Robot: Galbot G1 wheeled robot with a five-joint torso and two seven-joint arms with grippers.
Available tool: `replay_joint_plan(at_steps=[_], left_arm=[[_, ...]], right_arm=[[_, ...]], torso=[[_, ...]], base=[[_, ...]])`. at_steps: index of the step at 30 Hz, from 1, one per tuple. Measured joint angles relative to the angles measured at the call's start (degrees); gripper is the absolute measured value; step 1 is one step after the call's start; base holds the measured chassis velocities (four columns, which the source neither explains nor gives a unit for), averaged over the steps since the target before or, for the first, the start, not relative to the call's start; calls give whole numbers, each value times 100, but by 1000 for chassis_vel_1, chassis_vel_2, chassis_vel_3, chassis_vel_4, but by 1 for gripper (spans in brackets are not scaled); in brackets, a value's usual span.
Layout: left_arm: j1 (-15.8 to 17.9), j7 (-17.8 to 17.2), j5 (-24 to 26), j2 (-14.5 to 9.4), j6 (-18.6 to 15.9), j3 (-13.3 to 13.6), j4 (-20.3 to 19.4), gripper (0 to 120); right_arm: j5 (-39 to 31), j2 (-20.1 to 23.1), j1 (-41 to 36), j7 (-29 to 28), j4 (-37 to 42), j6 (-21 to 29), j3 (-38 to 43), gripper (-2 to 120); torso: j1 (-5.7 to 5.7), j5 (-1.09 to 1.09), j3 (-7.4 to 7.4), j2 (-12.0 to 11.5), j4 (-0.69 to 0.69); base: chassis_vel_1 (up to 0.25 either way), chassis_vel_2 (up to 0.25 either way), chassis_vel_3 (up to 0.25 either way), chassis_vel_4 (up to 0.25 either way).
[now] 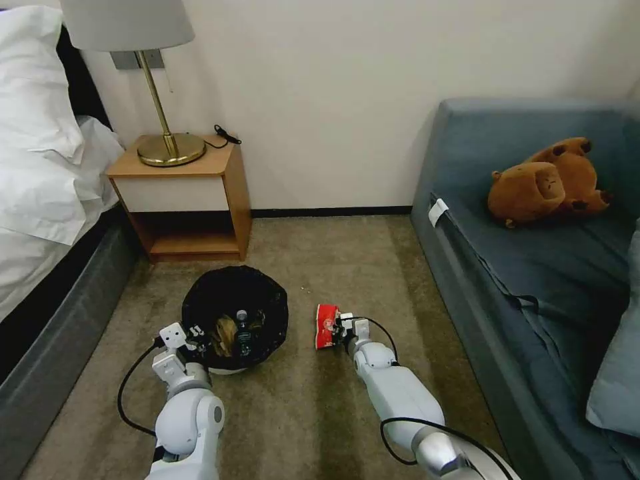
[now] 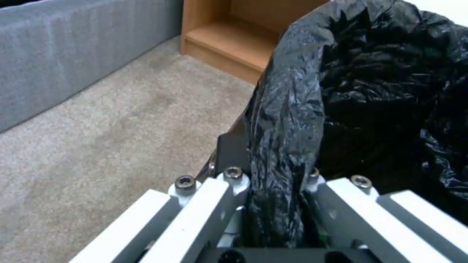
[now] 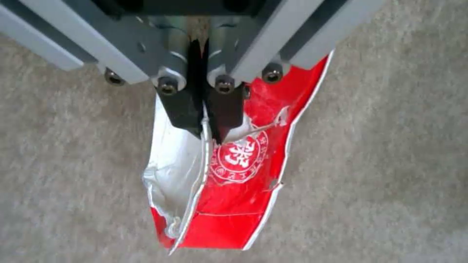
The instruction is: Pick up the trash bin, then pick up the garbage on the floor and place it into the trash bin.
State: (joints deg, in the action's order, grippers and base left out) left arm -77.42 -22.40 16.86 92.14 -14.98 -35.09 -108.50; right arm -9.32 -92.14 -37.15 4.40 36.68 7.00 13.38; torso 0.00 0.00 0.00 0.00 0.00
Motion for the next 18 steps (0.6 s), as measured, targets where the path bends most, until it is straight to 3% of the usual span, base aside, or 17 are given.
replay_joint_plan(at_steps=[5,13,18], left_arm=[[30,0,13,0,5,-10,70,4],[128,1,24,0,24,14,242,4],[193,1,30,0,25,40,306,4]], right_arm=[[-150,85,-119,-122,503,-57,-132,0],[-617,341,-422,-517,1933,-146,-429,0],[-559,425,-503,-769,2788,-575,-640,0]], torso=[[0,0,0,0,1],[0,0,0,0,0],[0,0,0,0,0]], base=[[0,0,0,0],[0,0,0,0],[0,0,0,0]])
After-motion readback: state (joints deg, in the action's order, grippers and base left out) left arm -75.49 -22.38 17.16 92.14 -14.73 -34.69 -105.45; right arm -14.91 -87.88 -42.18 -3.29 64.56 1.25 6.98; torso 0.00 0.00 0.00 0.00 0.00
